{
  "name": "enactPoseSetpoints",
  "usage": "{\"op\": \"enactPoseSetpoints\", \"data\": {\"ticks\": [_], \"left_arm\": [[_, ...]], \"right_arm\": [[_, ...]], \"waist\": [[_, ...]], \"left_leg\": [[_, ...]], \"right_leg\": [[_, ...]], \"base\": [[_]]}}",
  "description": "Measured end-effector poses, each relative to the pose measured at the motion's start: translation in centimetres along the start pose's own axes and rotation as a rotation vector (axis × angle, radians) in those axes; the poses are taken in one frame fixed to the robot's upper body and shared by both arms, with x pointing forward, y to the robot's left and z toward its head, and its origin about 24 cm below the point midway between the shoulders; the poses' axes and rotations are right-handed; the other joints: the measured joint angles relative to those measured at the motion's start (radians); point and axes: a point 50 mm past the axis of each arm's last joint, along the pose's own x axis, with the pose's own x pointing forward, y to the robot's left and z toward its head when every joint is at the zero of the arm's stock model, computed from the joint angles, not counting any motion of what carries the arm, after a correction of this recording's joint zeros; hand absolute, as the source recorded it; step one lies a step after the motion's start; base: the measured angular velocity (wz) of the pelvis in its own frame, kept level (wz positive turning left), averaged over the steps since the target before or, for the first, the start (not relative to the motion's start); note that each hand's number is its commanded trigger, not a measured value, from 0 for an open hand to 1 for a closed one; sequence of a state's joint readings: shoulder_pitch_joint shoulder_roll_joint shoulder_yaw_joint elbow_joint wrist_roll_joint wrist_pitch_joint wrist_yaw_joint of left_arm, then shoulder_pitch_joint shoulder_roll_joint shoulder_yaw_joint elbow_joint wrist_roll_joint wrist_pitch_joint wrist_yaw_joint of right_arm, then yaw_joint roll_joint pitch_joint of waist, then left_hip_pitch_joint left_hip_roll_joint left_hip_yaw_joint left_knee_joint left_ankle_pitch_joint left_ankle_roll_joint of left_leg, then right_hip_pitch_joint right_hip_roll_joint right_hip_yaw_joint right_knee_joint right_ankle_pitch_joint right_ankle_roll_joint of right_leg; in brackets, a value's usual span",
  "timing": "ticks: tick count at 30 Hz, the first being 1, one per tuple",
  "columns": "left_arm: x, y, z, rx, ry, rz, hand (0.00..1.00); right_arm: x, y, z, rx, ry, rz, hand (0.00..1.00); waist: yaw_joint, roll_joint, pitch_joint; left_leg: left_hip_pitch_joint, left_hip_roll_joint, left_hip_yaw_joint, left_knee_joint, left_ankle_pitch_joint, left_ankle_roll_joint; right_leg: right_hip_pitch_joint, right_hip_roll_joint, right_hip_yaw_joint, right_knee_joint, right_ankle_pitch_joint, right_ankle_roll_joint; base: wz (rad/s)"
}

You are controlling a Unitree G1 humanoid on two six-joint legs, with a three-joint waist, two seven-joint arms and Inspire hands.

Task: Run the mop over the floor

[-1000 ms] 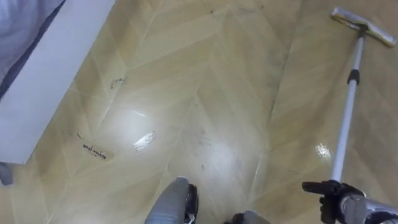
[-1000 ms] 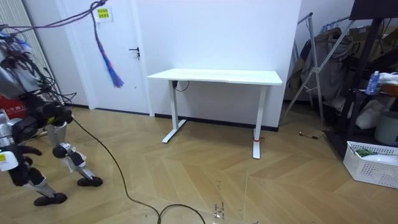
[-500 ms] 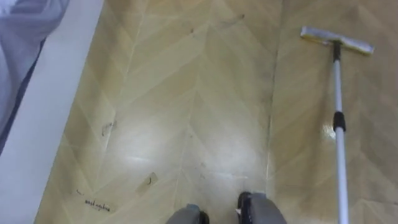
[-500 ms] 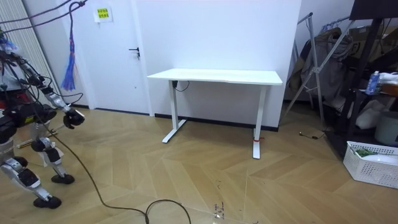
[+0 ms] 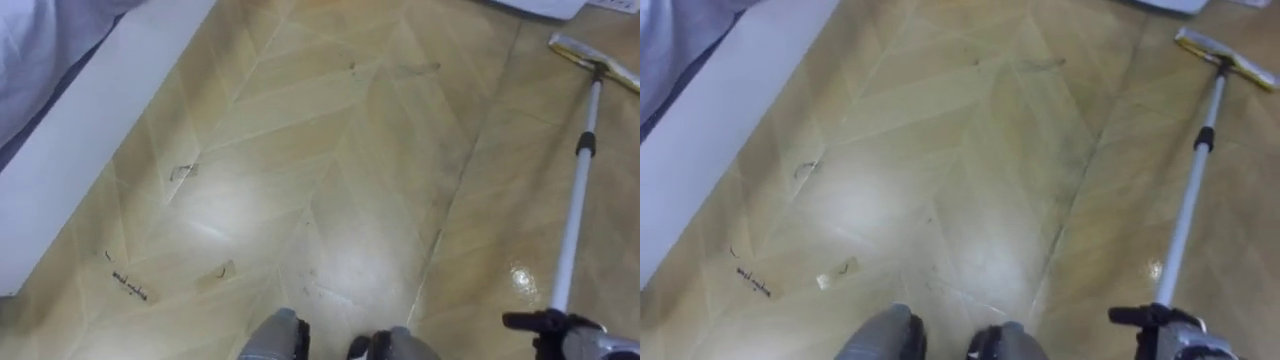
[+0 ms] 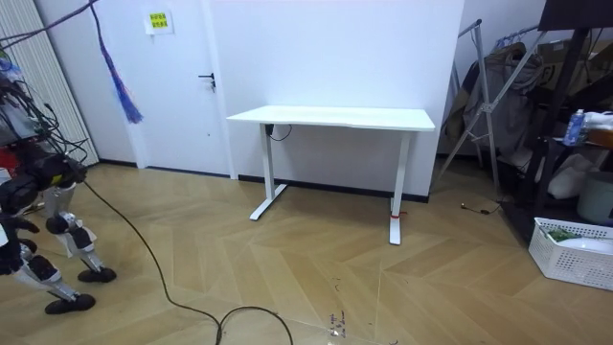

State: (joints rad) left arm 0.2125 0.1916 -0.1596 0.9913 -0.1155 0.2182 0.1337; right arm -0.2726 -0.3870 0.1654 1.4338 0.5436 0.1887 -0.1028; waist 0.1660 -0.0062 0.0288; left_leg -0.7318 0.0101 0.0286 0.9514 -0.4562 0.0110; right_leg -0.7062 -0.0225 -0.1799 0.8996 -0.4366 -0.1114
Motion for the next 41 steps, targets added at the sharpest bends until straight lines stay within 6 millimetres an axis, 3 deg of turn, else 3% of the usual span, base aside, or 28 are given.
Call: {"op": "enactPoseSetpoints", "data": {"ticks": [2, 3, 5, 8, 10, 12, 14, 17, 23, 24, 25, 33, 41], "left_arm": [[0.0, -0.1, 0.1, -0.005, 0.0, -0.009, 0.0], [0.0, -0.1, 0.1, -0.012, -0.004, -0.009, 0.0], [0.1, 0.1, 0.2, -0.032, -0.003, -0.006, 0.0], [0.1, -0.5, -0.3, -0.043, 0.019, -0.024, 0.0], [0.1, -0.8, -0.2, -0.046, 0.019, -0.033, 0.0], [0.1, -1.2, 0.0, -0.05, 0.018, -0.041, 0.0], [0.1, -1.5, 0.0, -0.051, 0.019, -0.047, 0.0], [0.1, -1.2, -0.4, -0.055, 0.043, -0.036, 0.0], [0.1, -0.8, -1.2, -0.034, 0.083, -0.017, 0.0], [0.1, -0.7, -1.4, -0.029, 0.087, -0.014, 0.0], [0.2, -0.5, -1.4, -0.019, 0.086, -0.003, 0.0], [0.1, 0.3, -2.3, -0.02, 0.106, 0.036, 0.0], [0.1, 0.4, -2.5, 0.077, 0.107, 0.051, 0.0]], "right_arm": [[0.3, -1.8, -4.6, -0.049, 0.099, -0.05, 1.0], [0.3, -2.3, -5.8, -0.07, 0.129, -0.064, 1.0], [0.0, -2.8, -10.1, -0.157, 0.232, -0.105, 1.0], [-0.8, -1.6, -14.2, -0.219, 0.333, -0.089, 1.0], [-0.9, -0.4, -14.7, -0.219, 0.345, -0.057, 1.0], [-1.1, 0.4, -15.0, -0.223, 0.354, -0.029, 1.0], [-1.1, 0.5, -15.0, -0.22, 0.369, -0.013, 1.0], [-1.0, 1.0, -14.2, -0.21, 0.375, 0.01, 1.0], [-0.8, 1.6, -13.4, -0.193, 0.357, 0.037, 1.0], [-0.8, 1.6, -13.4, -0.183, 0.355, 0.041, 1.0], [-0.8, 1.7, -13.4, -0.17, 0.355, 0.055, 1.0], [-1.1, 2.6, -14.6, -0.179, 0.357, 0.125, 1.0], [-1.6, 3.5, -15.9, -0.112, 0.364, 0.185, 1.0]], "waist": [[-0.007, 0.024, -0.0067], [-0.011, 0.031, -0.0089], [-0.045, 0.043, -0.0144], [-0.071, 0.061, -0.0221], [-0.094, 0.069, -0.0204], [-0.113, 0.062, -0.0144], [-0.122, 0.052, -0.0118], [-0.118, 0.019, -0.0114], [-0.108, -0.007, -0.0158], [-0.109, -0.018, -0.0107], [-0.108, -0.021, -0.0115], [-0.104, -0.048, -0.0147], [-0.109, -0.034, -0.0183]], "left_leg": [[0.04, -0.009, 0.01, -0.018, -0.011, 0.02], [0.047, -0.01, 0.013, -0.024, -0.016, 0.028], [0.071, -0.008, 0.027, -0.028, -0.046, 0.055], [0.098, 0.005, 0.041, -0.016, -0.068, 0.055], [0.114, 0.015, 0.053, -0.029, -0.06, 0.062], [0.152, 0.007, 0.06, -0.074, -0.036, 0.069], [0.221, -0.008, 0.065, -0.15, -0.004, 0.075], [0.314, -0.029, 0.079, -0.271, 0.051, 0.078], [0.498, -0.032, 0.071, -0.497, 0.143, 0.074], [0.517, -0.032, 0.07, -0.517, 0.151, 0.073], [0.554, -0.032, 0.07, -0.556, 0.161, 0.07], [0.727, -0.024, 0.078, -0.649, 0.169, 0.064], [0.786, -0.024, 0.076, -0.666, 0.169, 0.064]], "right_leg": [[0.039, -0.013, 0.001, -0.009, -0.006, 0.012], [0.046, -0.016, 0.001, -0.008, -0.008, 0.015], [0.039, -0.031, 0.015, 0.051, -0.003, 0.034], [0.047, -0.018, 0.03, 0.064, 0.015, 0.049], [0.072, -0.007, 0.034, 0.011, 0.015, 0.049], [0.118, -0.006, 0.042, -0.051, 0.019, 0.049], [0.182, -0.011, 0.051, -0.117, 0.044, 0.061], [0.255, -0.021, 0.066, -0.203, 0.079, 0.069], [0.443, -0.006, 0.033, -0.443, 0.17, 0.07], [0.461, -0.004, 0.032, -0.463, 0.178, 0.07], [0.498, 0.001, 0.032, -0.5, 0.189, 0.07], [0.675, 0.026, 0.037, -0.617, 0.202, 0.07], [0.759, 0.03, 0.026, -0.682, 0.208, 0.073]], "base": [[0.05], [0.03], [-0.05], [-0.31], [-0.35], [-0.14], [0.02], [-0.02], [0.05], [0.0], [0.0], [-0.06], [0.0]]}}
